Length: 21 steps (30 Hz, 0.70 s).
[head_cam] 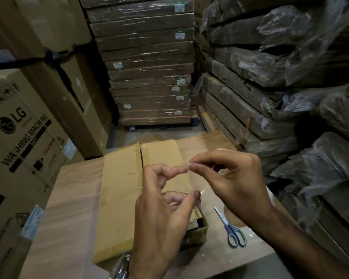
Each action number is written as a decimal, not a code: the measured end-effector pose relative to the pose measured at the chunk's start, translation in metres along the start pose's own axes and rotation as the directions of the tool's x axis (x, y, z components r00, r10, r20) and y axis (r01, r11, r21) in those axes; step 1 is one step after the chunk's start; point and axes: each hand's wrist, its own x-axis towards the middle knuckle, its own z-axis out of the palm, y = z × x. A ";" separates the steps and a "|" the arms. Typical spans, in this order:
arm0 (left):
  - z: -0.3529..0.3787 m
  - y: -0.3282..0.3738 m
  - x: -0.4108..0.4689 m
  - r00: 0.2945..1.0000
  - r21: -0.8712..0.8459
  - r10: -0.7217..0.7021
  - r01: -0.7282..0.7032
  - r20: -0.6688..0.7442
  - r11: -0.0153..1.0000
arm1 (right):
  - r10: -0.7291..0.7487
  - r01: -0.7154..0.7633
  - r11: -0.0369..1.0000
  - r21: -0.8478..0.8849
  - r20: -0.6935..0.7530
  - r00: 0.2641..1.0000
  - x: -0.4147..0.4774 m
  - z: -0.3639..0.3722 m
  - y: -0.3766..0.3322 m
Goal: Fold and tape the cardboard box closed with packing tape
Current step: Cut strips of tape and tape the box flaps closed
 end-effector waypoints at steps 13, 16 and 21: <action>0.002 -0.041 0.021 0.930 -0.089 -0.367 0.369 0.039 0.925 | 0.572 -0.524 0.761 0.382 -0.016 0.820 -0.026 0.002 0.034; 0.008 -0.055 0.023 0.884 -0.110 -0.464 0.467 0.049 0.878 | 0.656 -0.597 0.707 0.379 -0.035 0.754 -0.041 0.011 0.050; 0.025 -0.087 0.023 0.871 0.012 -0.490 0.491 -0.026 0.871 | 0.766 -0.700 0.601 0.387 -0.028 0.642 -0.066 0.024 0.074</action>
